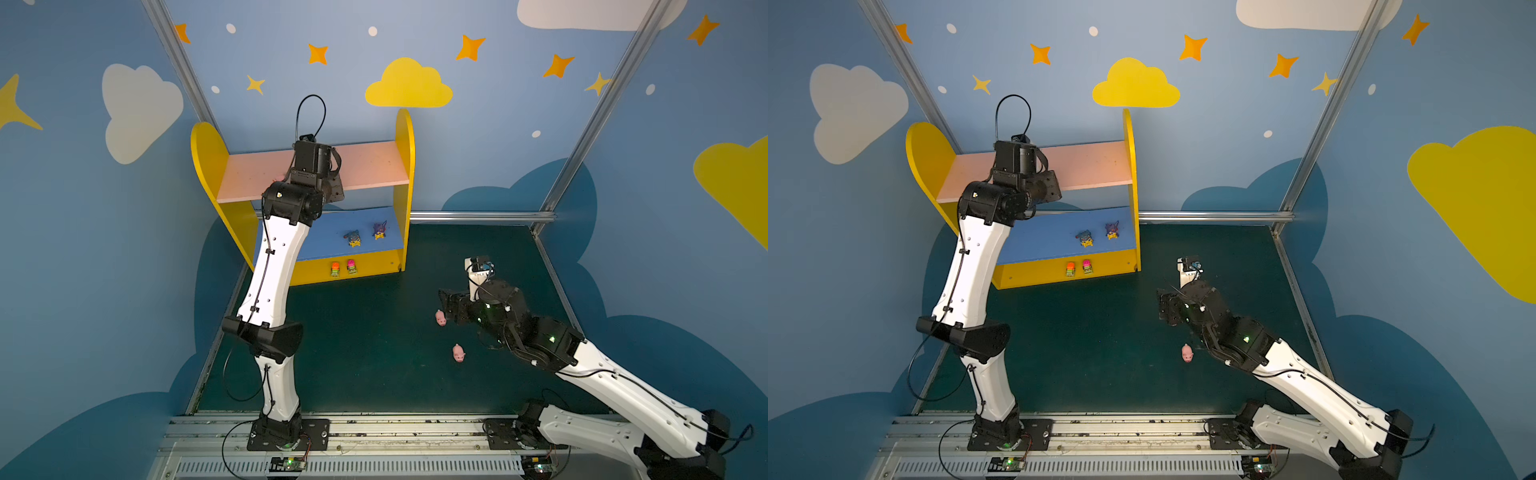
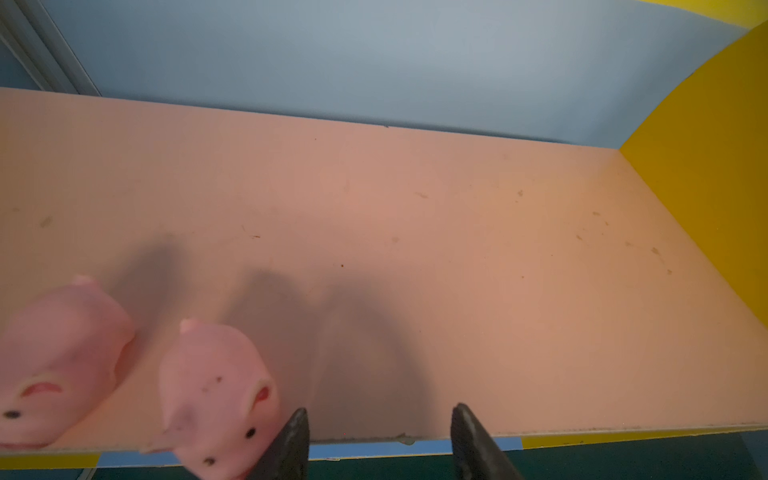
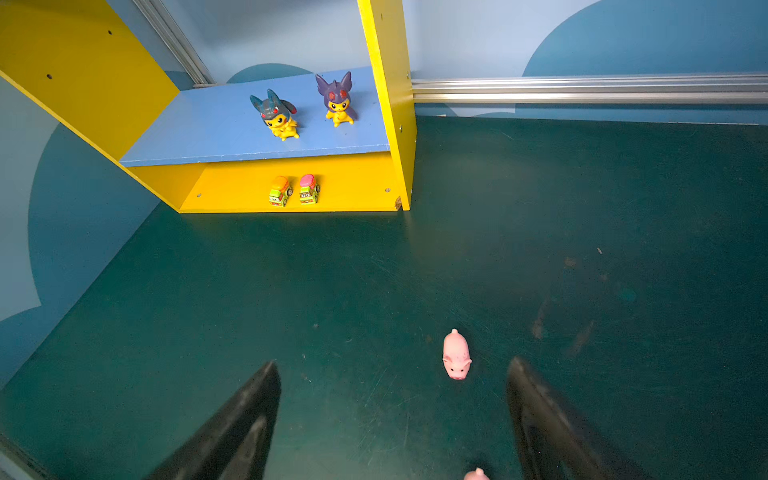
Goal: Organize plastic toys on shelves
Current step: Rotate the plastic toy on the shelf.
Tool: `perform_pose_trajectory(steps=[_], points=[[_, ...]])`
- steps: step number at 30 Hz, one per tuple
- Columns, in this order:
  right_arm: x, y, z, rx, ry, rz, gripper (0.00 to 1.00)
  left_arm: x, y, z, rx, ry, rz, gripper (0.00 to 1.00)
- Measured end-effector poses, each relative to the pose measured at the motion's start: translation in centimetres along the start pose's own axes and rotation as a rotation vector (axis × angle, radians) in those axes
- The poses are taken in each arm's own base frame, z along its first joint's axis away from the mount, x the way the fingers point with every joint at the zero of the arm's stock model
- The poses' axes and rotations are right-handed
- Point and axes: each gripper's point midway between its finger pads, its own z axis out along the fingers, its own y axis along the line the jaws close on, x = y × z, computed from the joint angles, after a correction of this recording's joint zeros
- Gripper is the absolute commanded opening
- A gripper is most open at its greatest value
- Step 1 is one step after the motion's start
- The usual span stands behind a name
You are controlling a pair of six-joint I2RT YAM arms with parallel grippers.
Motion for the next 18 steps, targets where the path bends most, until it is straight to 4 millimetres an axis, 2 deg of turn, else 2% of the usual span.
perform_pose_trajectory(steps=[18], points=[[0.0, 0.1, 0.7, 0.011, 0.013, -0.005, 0.84, -0.5, 1.6, 0.4, -0.019, -0.005, -0.018, 0.55]])
